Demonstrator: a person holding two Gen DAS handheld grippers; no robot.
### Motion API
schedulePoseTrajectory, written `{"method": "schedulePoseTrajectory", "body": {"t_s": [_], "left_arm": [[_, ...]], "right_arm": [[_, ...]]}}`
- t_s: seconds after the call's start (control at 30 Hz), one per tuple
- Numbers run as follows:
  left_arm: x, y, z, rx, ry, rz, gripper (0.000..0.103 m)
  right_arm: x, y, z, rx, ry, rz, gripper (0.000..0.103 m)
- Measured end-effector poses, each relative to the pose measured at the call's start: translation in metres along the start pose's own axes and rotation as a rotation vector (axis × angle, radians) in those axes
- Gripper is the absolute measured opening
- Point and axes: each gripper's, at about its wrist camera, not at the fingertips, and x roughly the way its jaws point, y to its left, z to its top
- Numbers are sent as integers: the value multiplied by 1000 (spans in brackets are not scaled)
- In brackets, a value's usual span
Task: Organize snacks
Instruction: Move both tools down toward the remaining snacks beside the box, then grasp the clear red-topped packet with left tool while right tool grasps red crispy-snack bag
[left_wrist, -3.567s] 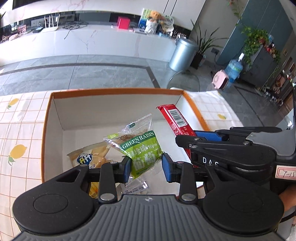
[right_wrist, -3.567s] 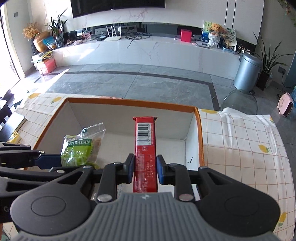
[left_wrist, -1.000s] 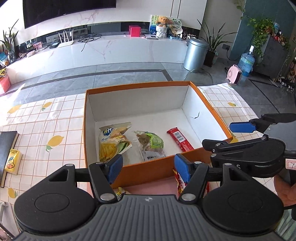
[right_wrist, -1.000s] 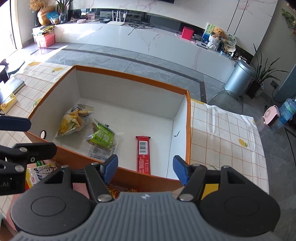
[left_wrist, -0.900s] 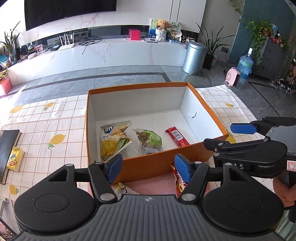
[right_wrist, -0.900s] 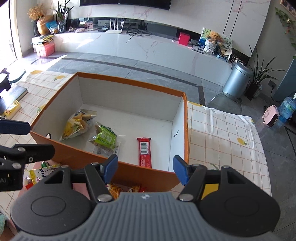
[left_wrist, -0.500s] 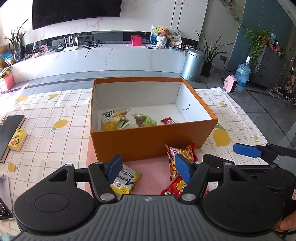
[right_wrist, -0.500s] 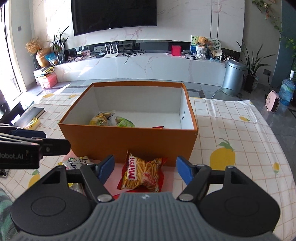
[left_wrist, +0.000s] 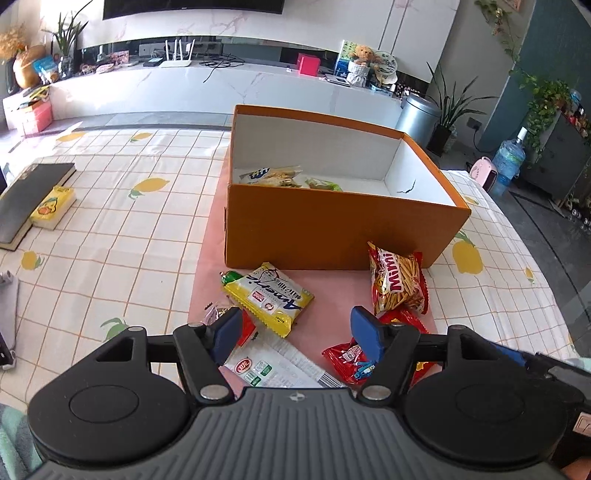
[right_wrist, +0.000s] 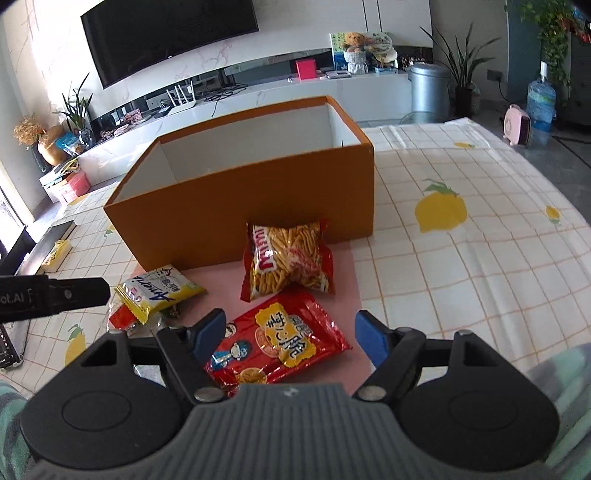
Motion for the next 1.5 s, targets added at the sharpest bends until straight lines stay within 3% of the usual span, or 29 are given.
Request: {"method": "schedulePoseTrajectory", "body": {"t_s": [0.33, 0.63, 0.83, 1.03, 1.13, 1.27, 1.33, 1.5], "left_arm": [[31, 16, -9, -107, 53, 25, 80], [53, 25, -12, -112, 81, 49, 82], [63, 29, -14, -80, 86, 87, 85], [60, 30, -16, -84, 77, 102, 86], [57, 29, -15, -78, 76, 131, 86], [57, 31, -13, -102, 59, 146, 86], [58, 33, -11, -126, 55, 139, 86], [63, 40, -11, -167, 40, 163, 87]], "right_arm": [[37, -7, -8, 114, 96, 45, 80], [62, 11, -15, 76, 183, 101, 86], [65, 27, -18, -46, 172, 45, 85], [56, 17, -17, -40, 147, -46, 77], [49, 6, -15, -16, 140, -88, 77], [47, -9, -10, 78, 124, -46, 78], [48, -14, -5, 116, 111, -36, 86], [58, -20, 6, 198, 106, -38, 86]]}}
